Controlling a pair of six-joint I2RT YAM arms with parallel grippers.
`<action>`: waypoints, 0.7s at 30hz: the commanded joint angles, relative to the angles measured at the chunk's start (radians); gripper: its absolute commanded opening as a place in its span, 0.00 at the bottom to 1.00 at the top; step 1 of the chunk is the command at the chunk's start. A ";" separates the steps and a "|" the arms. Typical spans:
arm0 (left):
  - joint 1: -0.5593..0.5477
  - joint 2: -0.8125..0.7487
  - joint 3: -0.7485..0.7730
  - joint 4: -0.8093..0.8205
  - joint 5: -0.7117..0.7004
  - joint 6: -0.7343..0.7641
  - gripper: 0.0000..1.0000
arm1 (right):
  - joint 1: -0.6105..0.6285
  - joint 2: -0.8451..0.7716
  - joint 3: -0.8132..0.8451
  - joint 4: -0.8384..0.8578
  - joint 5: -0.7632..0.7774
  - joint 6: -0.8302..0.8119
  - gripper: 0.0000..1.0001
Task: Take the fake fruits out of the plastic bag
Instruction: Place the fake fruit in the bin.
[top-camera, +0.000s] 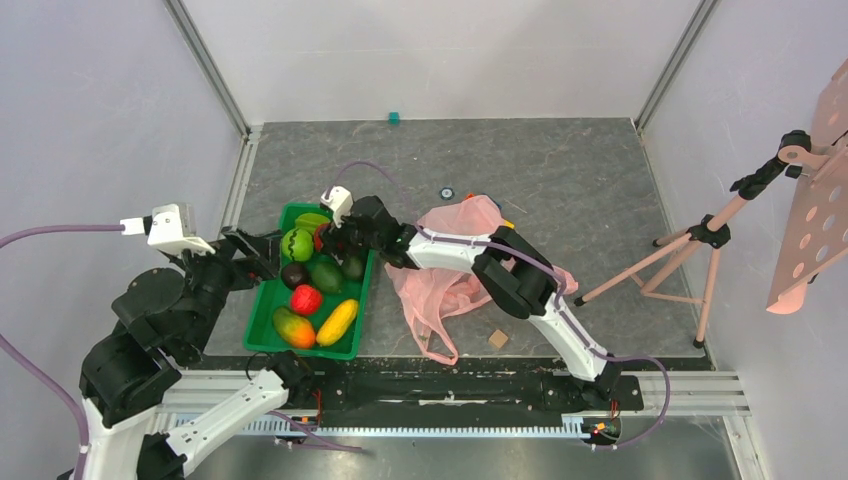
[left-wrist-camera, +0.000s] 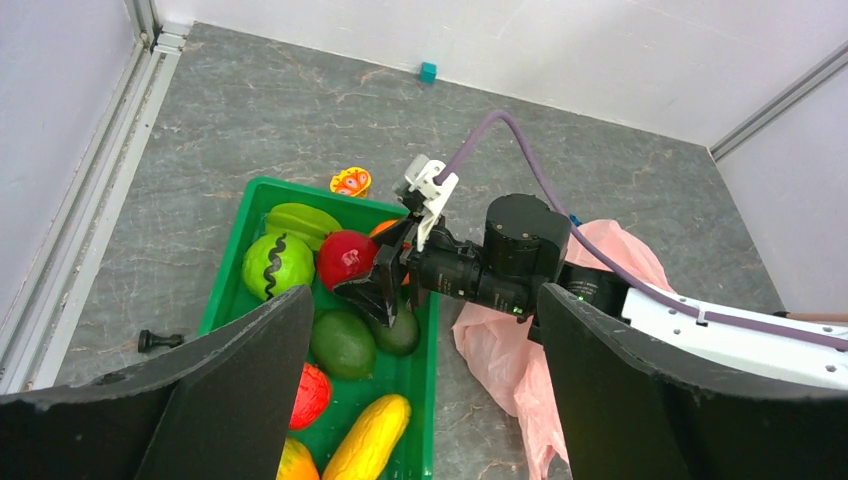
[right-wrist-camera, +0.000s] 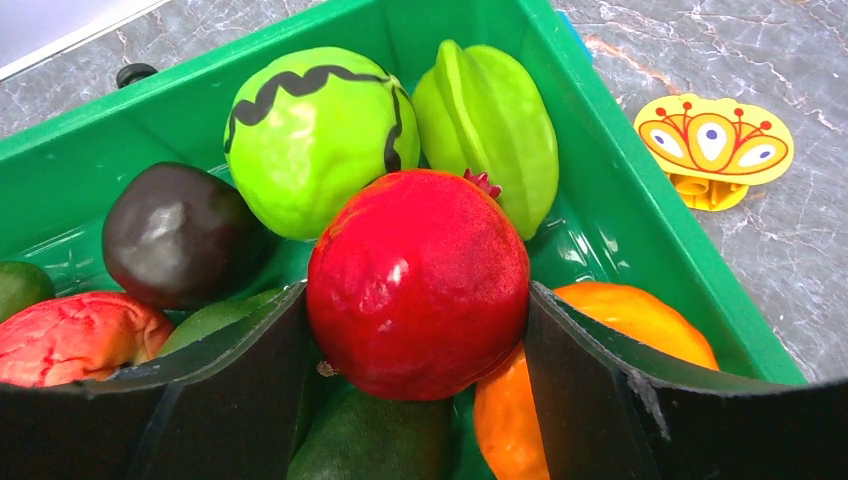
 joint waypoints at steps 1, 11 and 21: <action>0.004 -0.003 -0.010 0.028 -0.012 0.035 0.89 | 0.003 0.028 0.070 -0.043 -0.022 -0.020 0.64; 0.004 0.010 -0.013 0.016 -0.014 0.026 0.92 | 0.003 -0.186 -0.131 0.058 -0.028 -0.067 0.91; 0.004 0.069 -0.037 0.019 0.017 -0.021 0.95 | 0.000 -0.552 -0.444 0.132 0.084 -0.031 0.98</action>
